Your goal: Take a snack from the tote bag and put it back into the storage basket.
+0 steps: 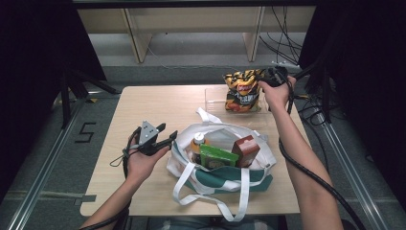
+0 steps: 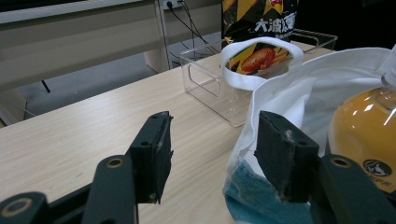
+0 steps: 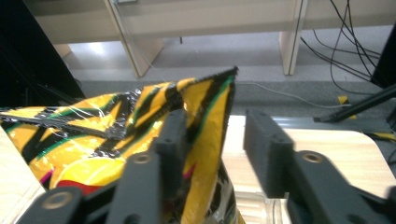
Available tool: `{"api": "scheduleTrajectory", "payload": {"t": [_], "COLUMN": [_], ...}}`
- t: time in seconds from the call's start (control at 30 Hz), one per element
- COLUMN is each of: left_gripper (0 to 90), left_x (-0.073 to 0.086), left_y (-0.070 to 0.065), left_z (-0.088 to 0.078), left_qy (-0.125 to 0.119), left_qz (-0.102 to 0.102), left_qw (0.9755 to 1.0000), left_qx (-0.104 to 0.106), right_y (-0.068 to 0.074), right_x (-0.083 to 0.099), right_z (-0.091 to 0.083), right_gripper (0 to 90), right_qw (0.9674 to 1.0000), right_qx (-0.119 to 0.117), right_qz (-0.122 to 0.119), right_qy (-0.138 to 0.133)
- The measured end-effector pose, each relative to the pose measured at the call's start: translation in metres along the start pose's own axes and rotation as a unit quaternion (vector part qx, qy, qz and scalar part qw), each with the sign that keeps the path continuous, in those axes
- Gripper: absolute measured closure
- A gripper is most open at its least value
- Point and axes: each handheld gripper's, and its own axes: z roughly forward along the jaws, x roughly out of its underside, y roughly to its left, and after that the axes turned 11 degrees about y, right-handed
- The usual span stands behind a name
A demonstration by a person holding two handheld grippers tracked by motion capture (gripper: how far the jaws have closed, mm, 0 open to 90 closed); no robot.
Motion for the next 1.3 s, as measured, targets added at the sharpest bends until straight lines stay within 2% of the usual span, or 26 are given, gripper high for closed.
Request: {"api": "scheduleTrajectory", "payload": {"t": [0.07, 0.1, 0.23, 0.33, 0.5, 0.53, 0.6, 0.63, 0.73, 0.77, 0.83, 0.87, 1.07, 1.1, 1.17, 1.3], "left_gripper": [44.8, 44.8, 44.8, 44.8, 44.8, 44.9, 44.8, 44.8, 44.9, 44.8, 44.9, 44.8, 44.8, 44.9, 44.8, 44.8], "left_x": [0.000, 0.000, 0.000, 0.000, -0.001, -0.001, -0.001, -0.001, -0.001, -0.001, -0.001, -0.001, -0.001, -0.001, -0.001, -0.001], "left_y": [0.000, 0.000, -0.001, -0.001, -0.001, -0.001, -0.001, -0.001, -0.001, -0.001, -0.001, -0.001, -0.002, -0.002, -0.002, -0.001], "left_z": [0.001, 0.001, 0.001, 0.001, 0.000, 0.000, 0.000, -0.001, -0.001, -0.001, -0.001, -0.001, -0.001, -0.001, -0.001, -0.002], "left_qy": [-0.003, -0.002, -0.004, -0.002, -0.001, -0.001, -0.001, 0.000, 0.000, 0.000, 0.000, -0.001, -0.002, -0.002, -0.002, 0.001], "left_qz": [0.001, 0.002, 0.003, 0.001, 0.001, 0.001, 0.001, 0.001, 0.000, 0.001, 0.000, 0.000, 0.002, 0.002, 0.001, 0.001], "left_qw": [1.0000, 1.0000, 1.0000, 1.0000, 1.0000, 1.0000, 1.0000, 1.0000, 1.0000, 1.0000, 1.0000, 1.0000, 1.0000, 1.0000, 1.0000, 1.0000], "left_qx": [0.004, 0.002, 0.003, 0.001, 0.000, 0.000, -0.001, -0.001, -0.002, -0.002, -0.003, -0.003, -0.003, -0.003, -0.003, -0.004], "right_y": [-0.001, -0.002, -0.003, -0.003, 0.001, 0.000, 0.000, -0.001, -0.002, -0.003, -0.003, -0.003, -0.005, -0.003, -0.005, -0.003], "right_x": [0.001, 0.002, 0.002, 0.002, 0.003, 0.003, 0.005, 0.006, 0.009, 0.010, 0.013, 0.014, 0.022, 0.024, 0.027, 0.033], "right_z": [0.000, 0.000, -0.005, -0.009, -0.020, -0.022, -0.028, -0.030, -0.037, -0.039, -0.045, -0.047, -0.060, -0.063, -0.066, -0.074], "right_gripper": [53.4, 52.3, 50.0, 48.9, 48.1, 48.1, 48.0, 48.0, 47.8, 47.8, 47.8, 47.8, 47.9, 47.8, 47.6, 47.2], "right_qw": [1.0000, 0.9999, 1.0000, 1.0000, 1.0000, 0.9999, 0.9999, 0.9998, 0.9998, 0.9996, 0.9996, 0.9996, 0.9991, 0.9992, 0.9990, 0.9986], "right_qx": [0.002, 0.012, 0.000, 0.002, -0.008, -0.010, -0.014, -0.012, -0.016, -0.010, -0.023, -0.017, -0.029, -0.033, -0.034, -0.044], "right_qz": [-0.001, -0.006, 0.003, -0.005, -0.002, -0.011, -0.008, -0.015, -0.015, -0.025, -0.019, -0.024, -0.031, -0.021, -0.030, -0.027], "right_qy": [-0.003, 0.003, 0.006, 0.003, 0.002, -0.002, 0.000, -0.003, -0.001, -0.001, 0.001, 0.000, -0.002, 0.002, -0.001, 0.003]}}
